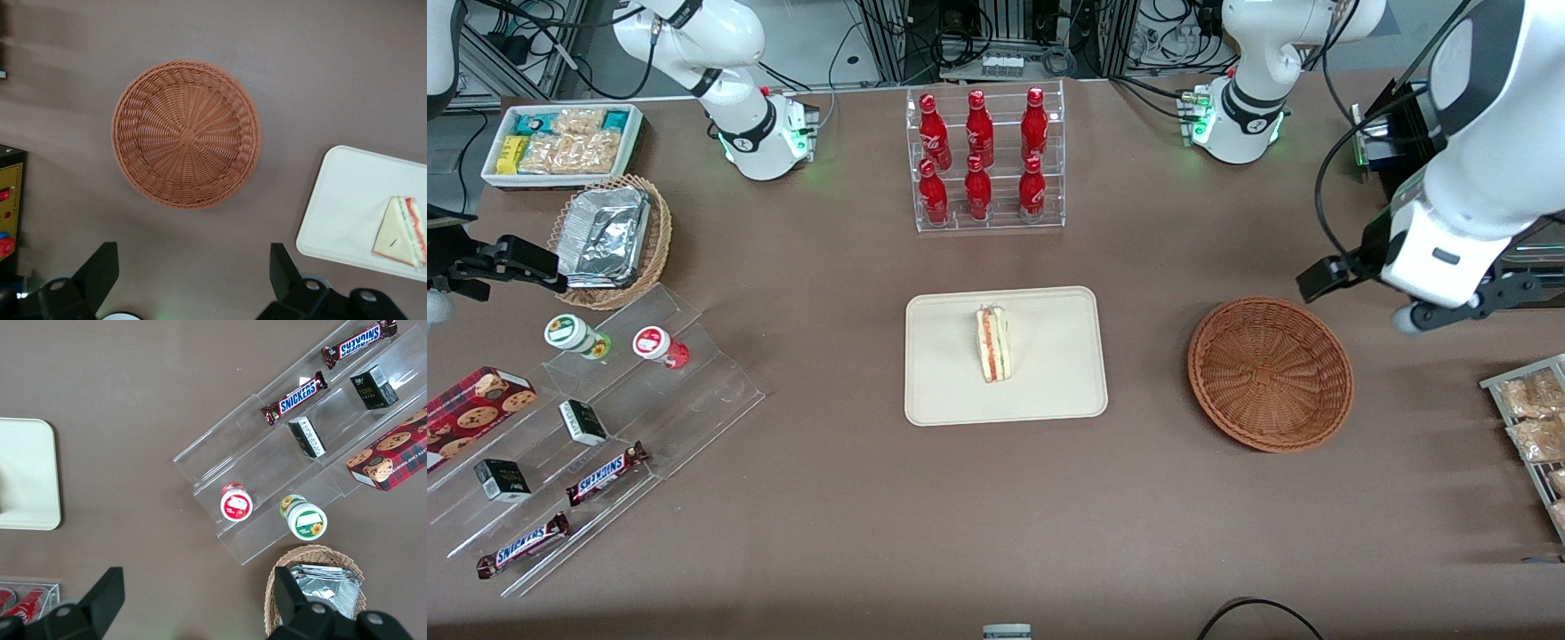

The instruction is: Place sandwich from basket to tray

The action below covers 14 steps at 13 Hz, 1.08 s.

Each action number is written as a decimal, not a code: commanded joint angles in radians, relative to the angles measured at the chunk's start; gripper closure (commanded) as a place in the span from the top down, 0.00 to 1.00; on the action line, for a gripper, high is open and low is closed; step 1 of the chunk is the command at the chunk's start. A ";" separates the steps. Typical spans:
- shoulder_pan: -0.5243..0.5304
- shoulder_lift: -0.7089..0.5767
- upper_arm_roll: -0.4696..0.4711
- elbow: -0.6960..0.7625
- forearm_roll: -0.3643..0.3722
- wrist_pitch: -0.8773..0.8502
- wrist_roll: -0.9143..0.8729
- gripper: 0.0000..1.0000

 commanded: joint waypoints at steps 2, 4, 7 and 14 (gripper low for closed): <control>0.056 -0.144 -0.011 -0.170 -0.018 0.053 0.106 1.00; 0.058 -0.162 0.012 -0.175 -0.019 0.031 0.199 1.00; 0.047 -0.174 0.031 -0.170 -0.013 0.008 0.258 1.00; 0.045 -0.035 0.031 0.069 -0.001 -0.123 0.390 1.00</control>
